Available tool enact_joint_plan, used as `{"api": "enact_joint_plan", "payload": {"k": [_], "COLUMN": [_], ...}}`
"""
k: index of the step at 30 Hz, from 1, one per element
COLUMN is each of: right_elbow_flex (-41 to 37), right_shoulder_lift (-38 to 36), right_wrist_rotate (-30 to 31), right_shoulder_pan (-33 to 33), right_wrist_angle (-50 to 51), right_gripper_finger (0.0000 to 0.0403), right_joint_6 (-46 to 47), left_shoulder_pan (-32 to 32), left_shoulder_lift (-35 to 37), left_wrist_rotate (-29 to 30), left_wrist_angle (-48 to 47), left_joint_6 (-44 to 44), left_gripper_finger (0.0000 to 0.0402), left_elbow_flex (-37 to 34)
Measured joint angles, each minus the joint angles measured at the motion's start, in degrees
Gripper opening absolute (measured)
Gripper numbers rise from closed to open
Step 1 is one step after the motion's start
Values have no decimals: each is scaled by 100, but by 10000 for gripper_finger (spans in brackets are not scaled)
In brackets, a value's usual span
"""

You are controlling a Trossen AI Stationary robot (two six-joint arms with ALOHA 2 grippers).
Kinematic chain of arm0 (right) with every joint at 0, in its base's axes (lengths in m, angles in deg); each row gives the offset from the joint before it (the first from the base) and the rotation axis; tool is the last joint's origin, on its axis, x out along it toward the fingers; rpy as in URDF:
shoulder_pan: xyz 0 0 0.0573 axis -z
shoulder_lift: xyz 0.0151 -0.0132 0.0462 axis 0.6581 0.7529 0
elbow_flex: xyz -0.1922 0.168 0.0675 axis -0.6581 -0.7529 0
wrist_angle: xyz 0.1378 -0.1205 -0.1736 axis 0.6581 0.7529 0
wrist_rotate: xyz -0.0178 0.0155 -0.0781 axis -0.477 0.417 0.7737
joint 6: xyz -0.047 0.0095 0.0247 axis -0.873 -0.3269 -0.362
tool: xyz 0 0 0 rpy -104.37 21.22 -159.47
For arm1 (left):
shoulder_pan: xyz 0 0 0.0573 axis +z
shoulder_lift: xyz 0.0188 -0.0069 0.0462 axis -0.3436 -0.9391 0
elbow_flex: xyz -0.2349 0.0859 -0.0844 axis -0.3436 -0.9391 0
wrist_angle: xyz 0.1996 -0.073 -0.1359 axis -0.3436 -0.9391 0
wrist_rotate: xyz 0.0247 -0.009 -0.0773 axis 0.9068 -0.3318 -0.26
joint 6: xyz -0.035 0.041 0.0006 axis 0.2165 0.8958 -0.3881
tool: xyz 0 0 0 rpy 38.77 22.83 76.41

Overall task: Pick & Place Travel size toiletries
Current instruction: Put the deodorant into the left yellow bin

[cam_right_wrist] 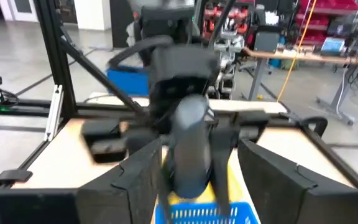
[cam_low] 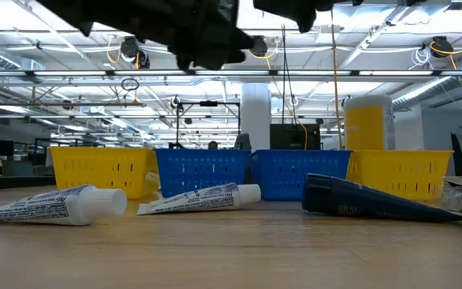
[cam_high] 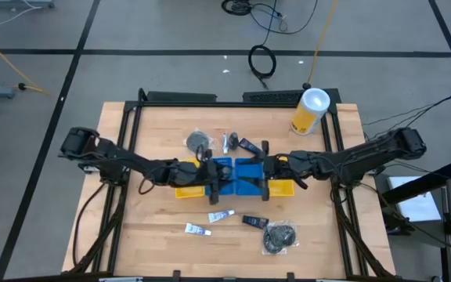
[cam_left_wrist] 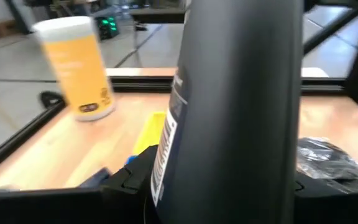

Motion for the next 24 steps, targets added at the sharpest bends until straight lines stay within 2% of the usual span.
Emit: {"api": "enact_joint_plan", "payload": {"k": [8, 20, 24], "right_elbow_flex": [0, 0, 0], "right_shoulder_lift": [-69, -69, -69], "right_wrist_rotate": [-2, 2, -1], "right_shoulder_pan": [-215, -311, -311], "right_wrist_angle": [307, 303, 304], "right_gripper_finger": [202, 199, 199], "right_joint_6": [42, 22, 20], "left_shoulder_pan": [-32, -440, -523], "left_shoulder_lift": [967, 1014, 1014], "left_wrist_rotate": [802, 1816, 2084], "left_wrist_angle": [21, 74, 59], "left_joint_6": [-822, -1994, -2194], "left_gripper_finger": [183, 172, 183], "left_elbow_flex": [-1088, -2225, -2458]}}
